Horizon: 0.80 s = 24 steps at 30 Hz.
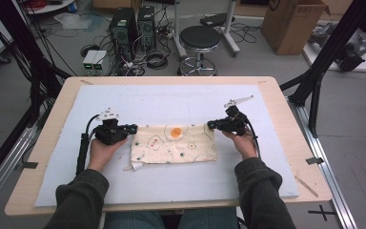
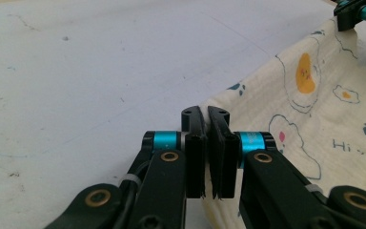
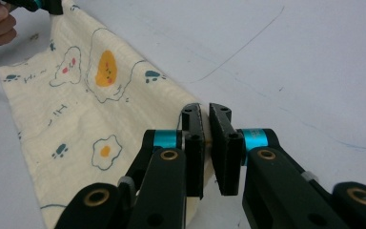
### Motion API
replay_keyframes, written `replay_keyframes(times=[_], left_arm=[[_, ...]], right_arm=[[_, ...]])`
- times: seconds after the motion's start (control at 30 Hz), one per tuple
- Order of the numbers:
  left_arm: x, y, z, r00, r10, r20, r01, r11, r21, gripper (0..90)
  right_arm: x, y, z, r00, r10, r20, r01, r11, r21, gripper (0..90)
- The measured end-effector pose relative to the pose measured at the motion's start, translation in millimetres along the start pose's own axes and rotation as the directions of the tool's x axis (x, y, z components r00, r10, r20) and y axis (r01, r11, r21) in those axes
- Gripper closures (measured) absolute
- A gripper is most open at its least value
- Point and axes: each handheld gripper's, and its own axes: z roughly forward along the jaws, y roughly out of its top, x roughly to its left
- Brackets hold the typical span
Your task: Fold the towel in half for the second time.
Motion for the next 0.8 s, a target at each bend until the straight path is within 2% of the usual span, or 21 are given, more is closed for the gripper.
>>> replay_keyframes(times=[0.23, 0.43, 0.8], left_arm=[[-5.9, -1.0, -9.6, 0.9996, 0.023, 0.016, -0.023, 0.9996, -0.015, 85.3], [-9.3, -4.8, -15.2, 0.9995, 0.026, 0.017, -0.025, 0.9994, -0.022, 85.4], [-21.5, -8.2, -24.6, 0.9966, 0.072, 0.039, -0.071, 0.9971, -0.028, 85.1]], right_arm=[[8.1, 0.4, -7.0, 0.9996, -0.023, -0.015, 0.023, 1.000, -0.013, 84.4], [14.0, -0.1, -12.6, 0.9984, -0.048, -0.029, 0.047, 0.999, -0.022, 84.4], [21.3, -12.1, -19.0, 0.9970, -0.058, -0.052, 0.056, 0.998, -0.035, 84.4]])
